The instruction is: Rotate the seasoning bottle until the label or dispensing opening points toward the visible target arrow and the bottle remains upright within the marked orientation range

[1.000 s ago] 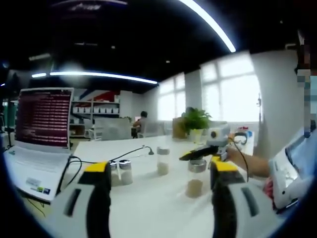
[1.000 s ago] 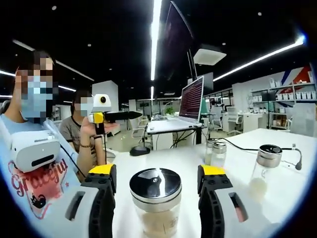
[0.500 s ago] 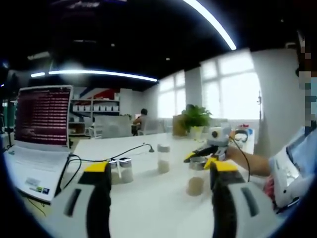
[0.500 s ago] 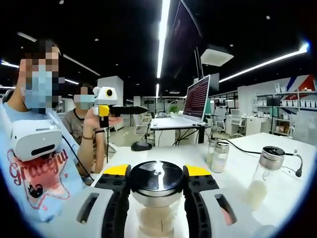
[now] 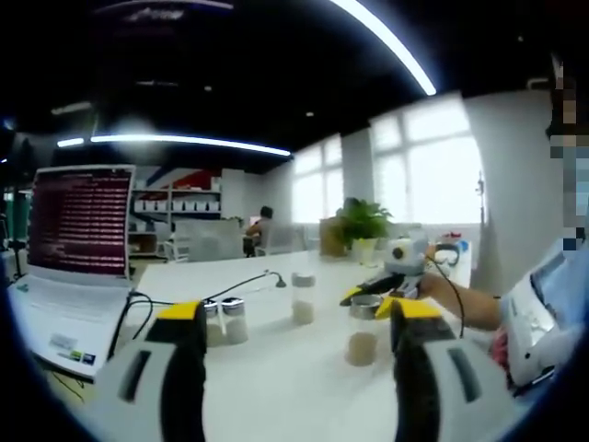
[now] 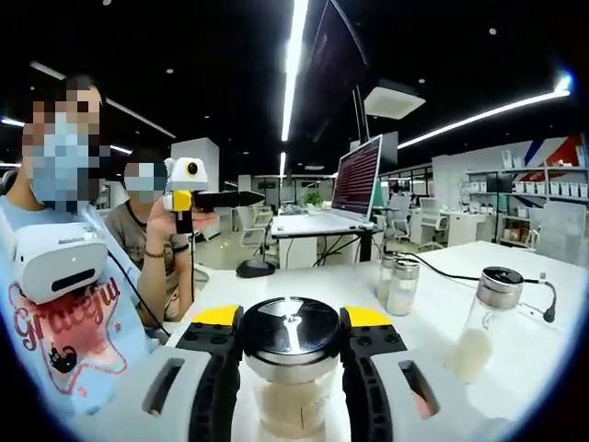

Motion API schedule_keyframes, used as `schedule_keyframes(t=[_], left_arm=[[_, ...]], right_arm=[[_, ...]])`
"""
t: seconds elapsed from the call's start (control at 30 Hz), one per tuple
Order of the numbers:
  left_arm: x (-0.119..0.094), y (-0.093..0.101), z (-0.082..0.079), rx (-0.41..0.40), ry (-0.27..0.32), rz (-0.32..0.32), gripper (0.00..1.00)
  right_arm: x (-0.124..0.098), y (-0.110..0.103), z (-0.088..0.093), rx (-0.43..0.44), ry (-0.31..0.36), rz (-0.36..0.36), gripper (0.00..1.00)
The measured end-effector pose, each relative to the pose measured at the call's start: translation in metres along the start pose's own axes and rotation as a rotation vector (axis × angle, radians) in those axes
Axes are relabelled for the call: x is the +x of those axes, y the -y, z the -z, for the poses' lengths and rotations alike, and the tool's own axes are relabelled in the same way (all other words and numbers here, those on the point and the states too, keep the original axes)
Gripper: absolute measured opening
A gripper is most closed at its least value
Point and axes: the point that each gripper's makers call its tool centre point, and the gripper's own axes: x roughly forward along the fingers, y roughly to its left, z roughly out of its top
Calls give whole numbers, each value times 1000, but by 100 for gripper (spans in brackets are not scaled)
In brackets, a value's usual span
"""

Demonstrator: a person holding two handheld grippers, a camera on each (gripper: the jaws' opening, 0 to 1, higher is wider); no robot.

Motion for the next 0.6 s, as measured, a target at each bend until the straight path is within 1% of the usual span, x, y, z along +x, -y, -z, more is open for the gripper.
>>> schedule_keyframes(t=[0.17,0.37,0.53,0.6], left_arm=[[1,0,0,-2,-1,-2,87],[1,1,2,3,-7,0,86],[2,2,3,2,-7,8,85],[2,3,3,1,-8,12,85]], right_arm=[[1,0,1,2,7,12,41],[1,0,3,-1,-6,55,41],[3,1,4,3,-1,84,41],[4,1,4,9,-9,107,41]])
